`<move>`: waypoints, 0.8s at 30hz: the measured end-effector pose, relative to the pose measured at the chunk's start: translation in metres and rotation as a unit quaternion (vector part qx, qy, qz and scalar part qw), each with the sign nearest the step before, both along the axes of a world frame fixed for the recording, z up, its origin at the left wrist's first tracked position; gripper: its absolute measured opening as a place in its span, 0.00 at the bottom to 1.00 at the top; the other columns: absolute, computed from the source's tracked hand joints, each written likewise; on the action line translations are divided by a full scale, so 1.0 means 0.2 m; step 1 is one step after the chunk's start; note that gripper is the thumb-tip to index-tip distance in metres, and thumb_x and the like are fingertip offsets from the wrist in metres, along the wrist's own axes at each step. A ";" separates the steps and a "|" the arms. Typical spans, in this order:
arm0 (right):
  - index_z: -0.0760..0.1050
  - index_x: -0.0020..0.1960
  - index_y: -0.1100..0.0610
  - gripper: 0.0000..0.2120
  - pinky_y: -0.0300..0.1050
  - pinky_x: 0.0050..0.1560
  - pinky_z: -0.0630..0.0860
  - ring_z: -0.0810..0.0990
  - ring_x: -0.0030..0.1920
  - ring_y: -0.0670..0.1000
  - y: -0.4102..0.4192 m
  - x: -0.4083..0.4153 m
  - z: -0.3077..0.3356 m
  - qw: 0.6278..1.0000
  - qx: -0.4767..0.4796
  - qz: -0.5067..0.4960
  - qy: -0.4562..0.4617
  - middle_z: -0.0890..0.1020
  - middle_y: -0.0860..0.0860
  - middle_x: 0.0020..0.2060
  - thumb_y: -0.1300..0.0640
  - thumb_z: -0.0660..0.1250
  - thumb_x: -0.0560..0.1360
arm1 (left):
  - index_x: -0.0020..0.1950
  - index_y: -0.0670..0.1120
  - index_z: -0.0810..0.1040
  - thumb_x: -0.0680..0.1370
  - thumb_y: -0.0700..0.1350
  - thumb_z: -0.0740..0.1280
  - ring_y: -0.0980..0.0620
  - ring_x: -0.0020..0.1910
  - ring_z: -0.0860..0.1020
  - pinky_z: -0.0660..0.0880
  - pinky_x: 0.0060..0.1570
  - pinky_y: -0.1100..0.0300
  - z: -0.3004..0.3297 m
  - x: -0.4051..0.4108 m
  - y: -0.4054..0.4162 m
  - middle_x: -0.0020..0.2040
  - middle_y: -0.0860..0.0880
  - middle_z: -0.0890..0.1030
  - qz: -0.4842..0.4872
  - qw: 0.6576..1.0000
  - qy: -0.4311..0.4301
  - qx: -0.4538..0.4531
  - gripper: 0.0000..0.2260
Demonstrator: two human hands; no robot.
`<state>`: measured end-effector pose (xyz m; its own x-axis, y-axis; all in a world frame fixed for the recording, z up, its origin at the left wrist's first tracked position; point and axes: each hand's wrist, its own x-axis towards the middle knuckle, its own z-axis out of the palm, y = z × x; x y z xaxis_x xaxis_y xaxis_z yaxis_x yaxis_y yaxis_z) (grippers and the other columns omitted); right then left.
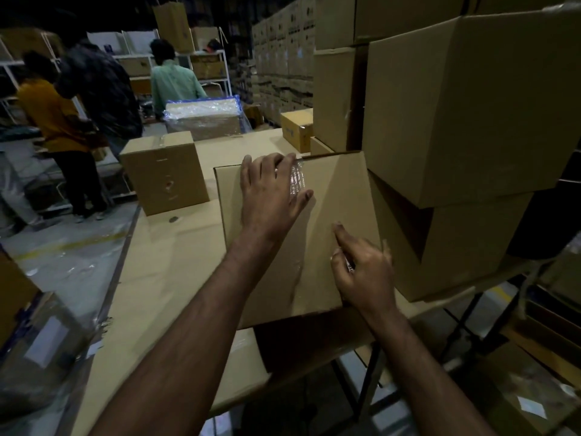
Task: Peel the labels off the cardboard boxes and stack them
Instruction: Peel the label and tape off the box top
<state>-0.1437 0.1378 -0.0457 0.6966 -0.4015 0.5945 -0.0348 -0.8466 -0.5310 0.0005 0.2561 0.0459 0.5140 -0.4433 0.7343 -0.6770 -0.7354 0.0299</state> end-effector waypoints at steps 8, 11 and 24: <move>0.67 0.75 0.48 0.26 0.68 0.61 0.69 0.75 0.48 0.41 0.01 0.00 -0.04 0.999 0.035 0.011 -0.035 0.83 0.46 0.53 0.45 0.56 0.77 | 0.74 0.46 0.67 0.78 0.61 0.64 0.42 0.71 0.66 0.46 0.78 0.44 -0.05 -0.03 0.02 0.68 0.42 0.71 -0.017 1.000 -0.005 -0.019 0.30; 0.66 0.76 0.47 0.26 0.67 0.60 0.71 0.75 0.48 0.41 0.03 0.00 -0.07 0.999 0.027 0.007 -0.036 0.83 0.46 0.52 0.46 0.57 0.78 | 0.73 0.45 0.69 0.77 0.60 0.66 0.41 0.69 0.68 0.49 0.78 0.43 -0.07 -0.03 0.03 0.66 0.41 0.72 -0.030 0.999 -0.025 -0.029 0.30; 0.74 0.70 0.53 0.20 0.45 0.47 0.78 0.80 0.48 0.47 0.05 -0.06 -0.30 0.996 0.081 0.012 -0.023 0.83 0.52 0.51 0.55 0.63 0.78 | 0.70 0.47 0.67 0.72 0.53 0.74 0.40 0.67 0.66 0.48 0.76 0.42 -0.44 -0.14 0.12 0.65 0.40 0.70 -0.061 0.997 -0.008 -0.036 0.31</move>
